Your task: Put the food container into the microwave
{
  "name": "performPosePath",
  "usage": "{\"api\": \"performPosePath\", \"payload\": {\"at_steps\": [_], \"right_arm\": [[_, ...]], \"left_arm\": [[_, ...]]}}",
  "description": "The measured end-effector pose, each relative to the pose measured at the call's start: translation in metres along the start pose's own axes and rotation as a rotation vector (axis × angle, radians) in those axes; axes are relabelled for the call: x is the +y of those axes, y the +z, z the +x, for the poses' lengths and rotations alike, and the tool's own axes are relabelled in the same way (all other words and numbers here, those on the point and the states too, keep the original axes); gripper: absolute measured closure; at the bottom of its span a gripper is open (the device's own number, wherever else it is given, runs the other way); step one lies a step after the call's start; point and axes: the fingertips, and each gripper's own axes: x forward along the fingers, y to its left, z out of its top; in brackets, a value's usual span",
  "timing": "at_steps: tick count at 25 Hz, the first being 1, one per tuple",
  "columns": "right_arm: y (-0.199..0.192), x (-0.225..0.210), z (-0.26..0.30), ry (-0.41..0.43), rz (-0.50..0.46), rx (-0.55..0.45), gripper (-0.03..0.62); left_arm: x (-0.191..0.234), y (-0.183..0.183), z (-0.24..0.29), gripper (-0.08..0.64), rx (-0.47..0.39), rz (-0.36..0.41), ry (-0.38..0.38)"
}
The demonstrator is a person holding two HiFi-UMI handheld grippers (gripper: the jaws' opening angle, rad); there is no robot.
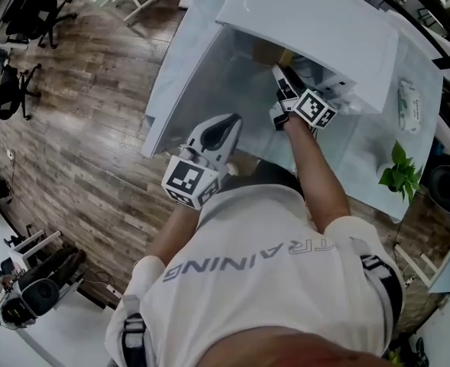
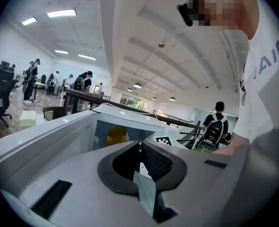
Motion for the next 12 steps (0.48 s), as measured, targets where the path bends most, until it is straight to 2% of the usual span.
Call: {"api": "performPosePath", "payload": {"at_steps": [7,12], "right_arm": [[0.025,-0.014,0.023,0.011,0.093,-0.122,0.376],[0.033,-0.021,0.034,-0.012,0.108,-0.157,0.376]], "left_arm": [[0.007,0.000,0.001,0.515,0.006,0.008,0.013],[0.007,0.000,0.000,0.515,0.006,0.000,0.021]]}}
